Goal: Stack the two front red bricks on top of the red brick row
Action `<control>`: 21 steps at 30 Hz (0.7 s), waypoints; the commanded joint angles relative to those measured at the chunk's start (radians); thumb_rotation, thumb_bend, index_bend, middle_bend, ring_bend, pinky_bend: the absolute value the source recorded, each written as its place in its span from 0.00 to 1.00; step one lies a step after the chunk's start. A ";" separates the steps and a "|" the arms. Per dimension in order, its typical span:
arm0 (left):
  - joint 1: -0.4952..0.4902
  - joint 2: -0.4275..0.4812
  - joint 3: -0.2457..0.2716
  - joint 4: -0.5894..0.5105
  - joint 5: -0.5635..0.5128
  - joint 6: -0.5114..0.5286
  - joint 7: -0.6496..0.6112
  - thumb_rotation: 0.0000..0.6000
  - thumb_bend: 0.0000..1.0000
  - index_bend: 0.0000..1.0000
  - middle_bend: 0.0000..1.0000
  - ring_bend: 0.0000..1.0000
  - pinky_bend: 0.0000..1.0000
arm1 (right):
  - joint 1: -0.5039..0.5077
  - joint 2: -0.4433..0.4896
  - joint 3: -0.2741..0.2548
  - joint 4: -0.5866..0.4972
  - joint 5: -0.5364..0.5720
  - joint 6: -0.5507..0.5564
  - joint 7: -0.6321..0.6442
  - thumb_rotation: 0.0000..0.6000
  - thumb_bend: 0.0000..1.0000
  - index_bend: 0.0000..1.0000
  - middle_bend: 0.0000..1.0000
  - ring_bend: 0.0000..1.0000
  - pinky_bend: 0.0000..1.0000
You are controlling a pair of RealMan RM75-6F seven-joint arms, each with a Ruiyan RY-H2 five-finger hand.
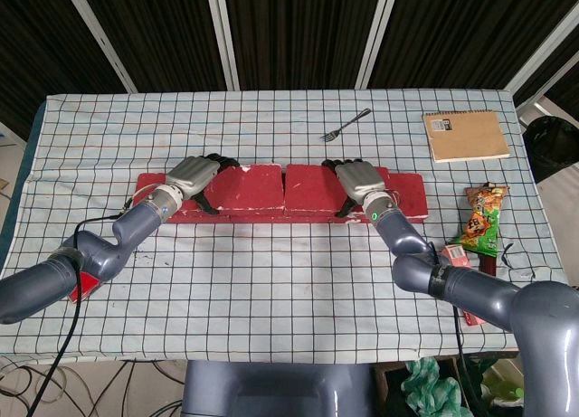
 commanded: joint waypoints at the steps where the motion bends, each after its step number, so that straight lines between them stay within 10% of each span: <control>1: -0.001 -0.002 0.000 0.003 0.001 0.000 0.000 1.00 0.00 0.14 0.16 0.06 0.17 | 0.003 -0.001 -0.003 0.003 0.004 -0.006 -0.002 1.00 0.01 0.13 0.16 0.13 0.15; 21: -0.005 -0.017 0.002 0.031 0.011 -0.009 -0.015 1.00 0.00 0.12 0.13 0.01 0.12 | 0.013 -0.009 -0.013 0.025 0.022 -0.018 0.006 1.00 0.00 0.06 0.10 0.07 0.15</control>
